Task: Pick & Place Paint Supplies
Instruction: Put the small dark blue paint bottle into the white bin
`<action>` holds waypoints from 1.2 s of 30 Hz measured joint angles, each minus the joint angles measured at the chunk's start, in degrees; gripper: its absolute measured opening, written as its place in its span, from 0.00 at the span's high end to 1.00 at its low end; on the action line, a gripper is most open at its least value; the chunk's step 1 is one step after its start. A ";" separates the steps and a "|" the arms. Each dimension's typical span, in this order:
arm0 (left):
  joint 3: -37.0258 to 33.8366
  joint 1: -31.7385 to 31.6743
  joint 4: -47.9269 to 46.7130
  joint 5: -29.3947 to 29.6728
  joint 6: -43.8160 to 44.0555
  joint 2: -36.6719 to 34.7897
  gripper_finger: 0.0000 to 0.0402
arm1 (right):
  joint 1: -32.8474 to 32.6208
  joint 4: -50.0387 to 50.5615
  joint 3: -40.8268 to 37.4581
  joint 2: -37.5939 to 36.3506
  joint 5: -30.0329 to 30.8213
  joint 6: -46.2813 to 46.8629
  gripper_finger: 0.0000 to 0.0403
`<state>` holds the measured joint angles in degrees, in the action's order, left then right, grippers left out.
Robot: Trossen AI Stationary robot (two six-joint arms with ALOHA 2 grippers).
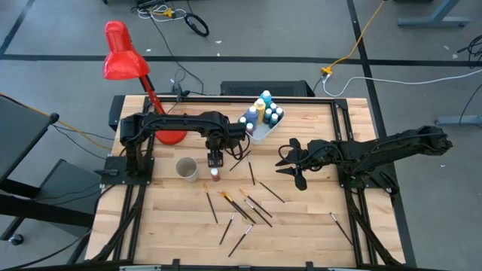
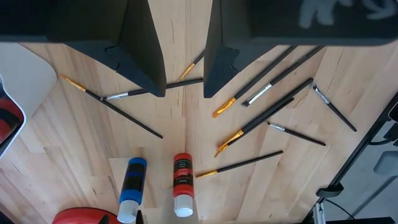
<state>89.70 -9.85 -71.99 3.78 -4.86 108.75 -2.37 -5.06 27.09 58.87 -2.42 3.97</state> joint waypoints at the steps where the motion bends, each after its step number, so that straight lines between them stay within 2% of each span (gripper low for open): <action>1: -0.01 0.00 0.00 0.01 0.02 0.00 0.44 | 0.00 -0.02 0.00 0.00 0.00 0.00 0.72; 15: -0.08 0.52 0.01 -0.01 2.28 0.00 0.44 | 0.00 0.00 0.00 0.00 0.00 0.02 0.72; 24: -7.21 0.90 3.08 0.06 1.79 -0.02 0.44 | 0.00 0.00 -0.02 0.00 0.00 0.00 0.72; 30: -7.74 1.44 4.05 2.57 0.64 0.00 0.48 | 0.00 -0.10 -0.01 0.00 0.00 -0.37 0.72; 36: -7.72 1.62 4.68 2.66 1.49 0.00 0.53 | 0.00 -0.10 -0.02 0.00 0.00 -0.39 0.72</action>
<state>81.97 -8.23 -67.31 6.44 -3.38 108.75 -2.37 -5.16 27.07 58.87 -2.42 3.57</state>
